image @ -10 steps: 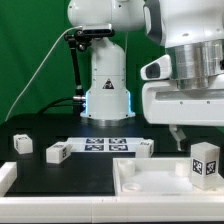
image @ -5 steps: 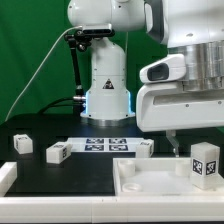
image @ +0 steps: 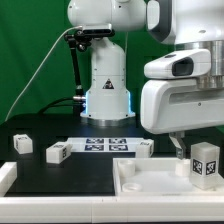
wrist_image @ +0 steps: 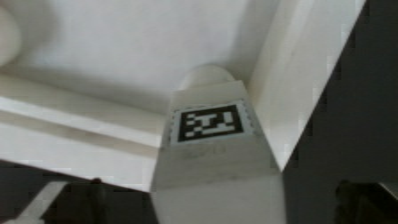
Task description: Assemble one leg
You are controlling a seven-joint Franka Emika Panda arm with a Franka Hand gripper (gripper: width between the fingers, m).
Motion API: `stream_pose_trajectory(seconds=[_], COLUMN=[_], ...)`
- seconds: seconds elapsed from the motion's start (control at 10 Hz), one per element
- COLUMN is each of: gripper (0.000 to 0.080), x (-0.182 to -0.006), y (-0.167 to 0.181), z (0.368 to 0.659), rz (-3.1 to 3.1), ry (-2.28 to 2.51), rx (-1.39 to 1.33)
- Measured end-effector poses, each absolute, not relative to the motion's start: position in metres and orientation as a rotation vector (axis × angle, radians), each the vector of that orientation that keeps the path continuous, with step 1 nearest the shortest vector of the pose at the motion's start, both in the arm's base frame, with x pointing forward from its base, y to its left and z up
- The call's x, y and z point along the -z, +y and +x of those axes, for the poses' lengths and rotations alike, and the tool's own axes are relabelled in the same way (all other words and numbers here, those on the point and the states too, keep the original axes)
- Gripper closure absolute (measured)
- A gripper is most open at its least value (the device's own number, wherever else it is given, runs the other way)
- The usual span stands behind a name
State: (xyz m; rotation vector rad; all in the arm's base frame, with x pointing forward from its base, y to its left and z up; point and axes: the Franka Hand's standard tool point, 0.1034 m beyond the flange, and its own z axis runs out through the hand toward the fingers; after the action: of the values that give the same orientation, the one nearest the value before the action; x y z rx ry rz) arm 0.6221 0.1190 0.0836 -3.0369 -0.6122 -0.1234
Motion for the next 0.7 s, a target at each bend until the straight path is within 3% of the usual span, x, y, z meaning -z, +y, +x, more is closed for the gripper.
stream_pose_trajectory(seconds=[0.1, 0.3, 0.4, 0.7], gripper=[0.0151, 0.0435, 0.0508, 0.0508], x=[-0.0836, -0.0836, -0.0837, -0.0837], y=[0.1190, 0.1189, 0.1189, 0.1193], z=[0.6221, 0.6221, 0.6221, 0.6220], rz=[-3.037, -3.037, -3.037, -3.043], ry=[-0.611, -0.609, -0.609, -0.568], rx=[0.123, 0.123, 0.123, 0.122])
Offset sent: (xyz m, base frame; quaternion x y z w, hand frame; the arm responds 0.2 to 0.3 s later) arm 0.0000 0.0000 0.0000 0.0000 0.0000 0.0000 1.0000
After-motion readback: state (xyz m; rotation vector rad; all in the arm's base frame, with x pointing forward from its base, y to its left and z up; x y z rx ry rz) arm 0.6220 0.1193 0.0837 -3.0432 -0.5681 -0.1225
